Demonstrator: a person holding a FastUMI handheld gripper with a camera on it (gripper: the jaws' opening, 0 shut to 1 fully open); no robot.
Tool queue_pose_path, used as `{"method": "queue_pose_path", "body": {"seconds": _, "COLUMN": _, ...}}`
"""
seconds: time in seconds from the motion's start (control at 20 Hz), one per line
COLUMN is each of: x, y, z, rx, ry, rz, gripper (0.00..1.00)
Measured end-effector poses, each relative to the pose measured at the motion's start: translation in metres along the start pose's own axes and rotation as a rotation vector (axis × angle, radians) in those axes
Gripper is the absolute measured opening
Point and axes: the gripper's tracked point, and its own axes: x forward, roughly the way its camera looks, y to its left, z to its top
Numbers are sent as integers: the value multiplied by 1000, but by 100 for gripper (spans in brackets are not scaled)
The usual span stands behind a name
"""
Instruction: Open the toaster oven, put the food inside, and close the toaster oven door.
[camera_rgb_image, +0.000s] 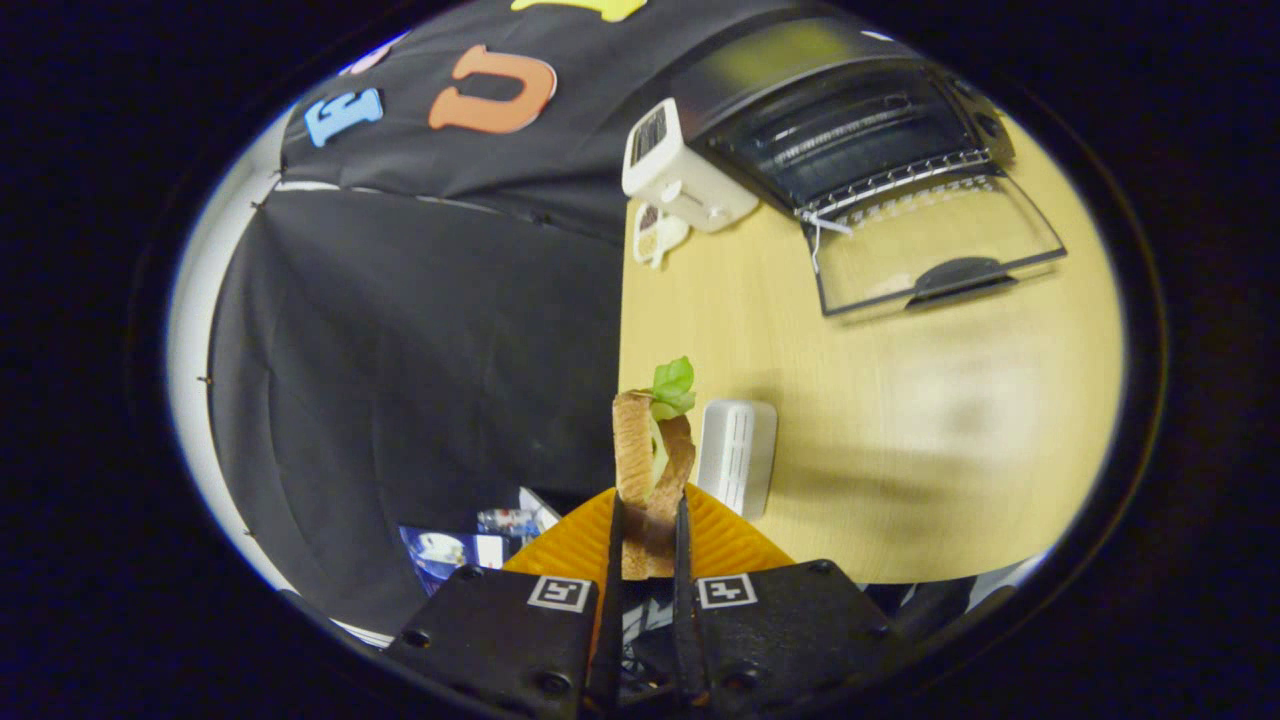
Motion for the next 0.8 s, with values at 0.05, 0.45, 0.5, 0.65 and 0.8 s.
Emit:
{"method": "queue_pose_path", "body": {"seconds": 0.05, "x": -16, "y": -1, "z": 18, "rx": 18, "ry": -57, "rz": 12, "gripper": 26}}
{"method": "queue_pose_path", "body": {"seconds": 0.45, "x": -86, "y": -78, "z": 131, "rx": 290, "ry": -447, "rz": 43, "gripper": 25}}
{"method": "queue_pose_path", "body": {"seconds": 0.5, "x": -86, "y": -86, "z": 139, "rx": 326, "ry": -483, "rz": 63, "gripper": 25}}
{"method": "queue_pose_path", "body": {"seconds": 0.65, "x": -74, "y": -115, "z": 170, "rx": 399, "ry": -594, "rz": 109, "gripper": 25}}
{"method": "queue_pose_path", "body": {"seconds": 0.8, "x": -57, "y": -132, "z": 216, "rx": 385, "ry": -711, "rz": 121, "gripper": 25}}
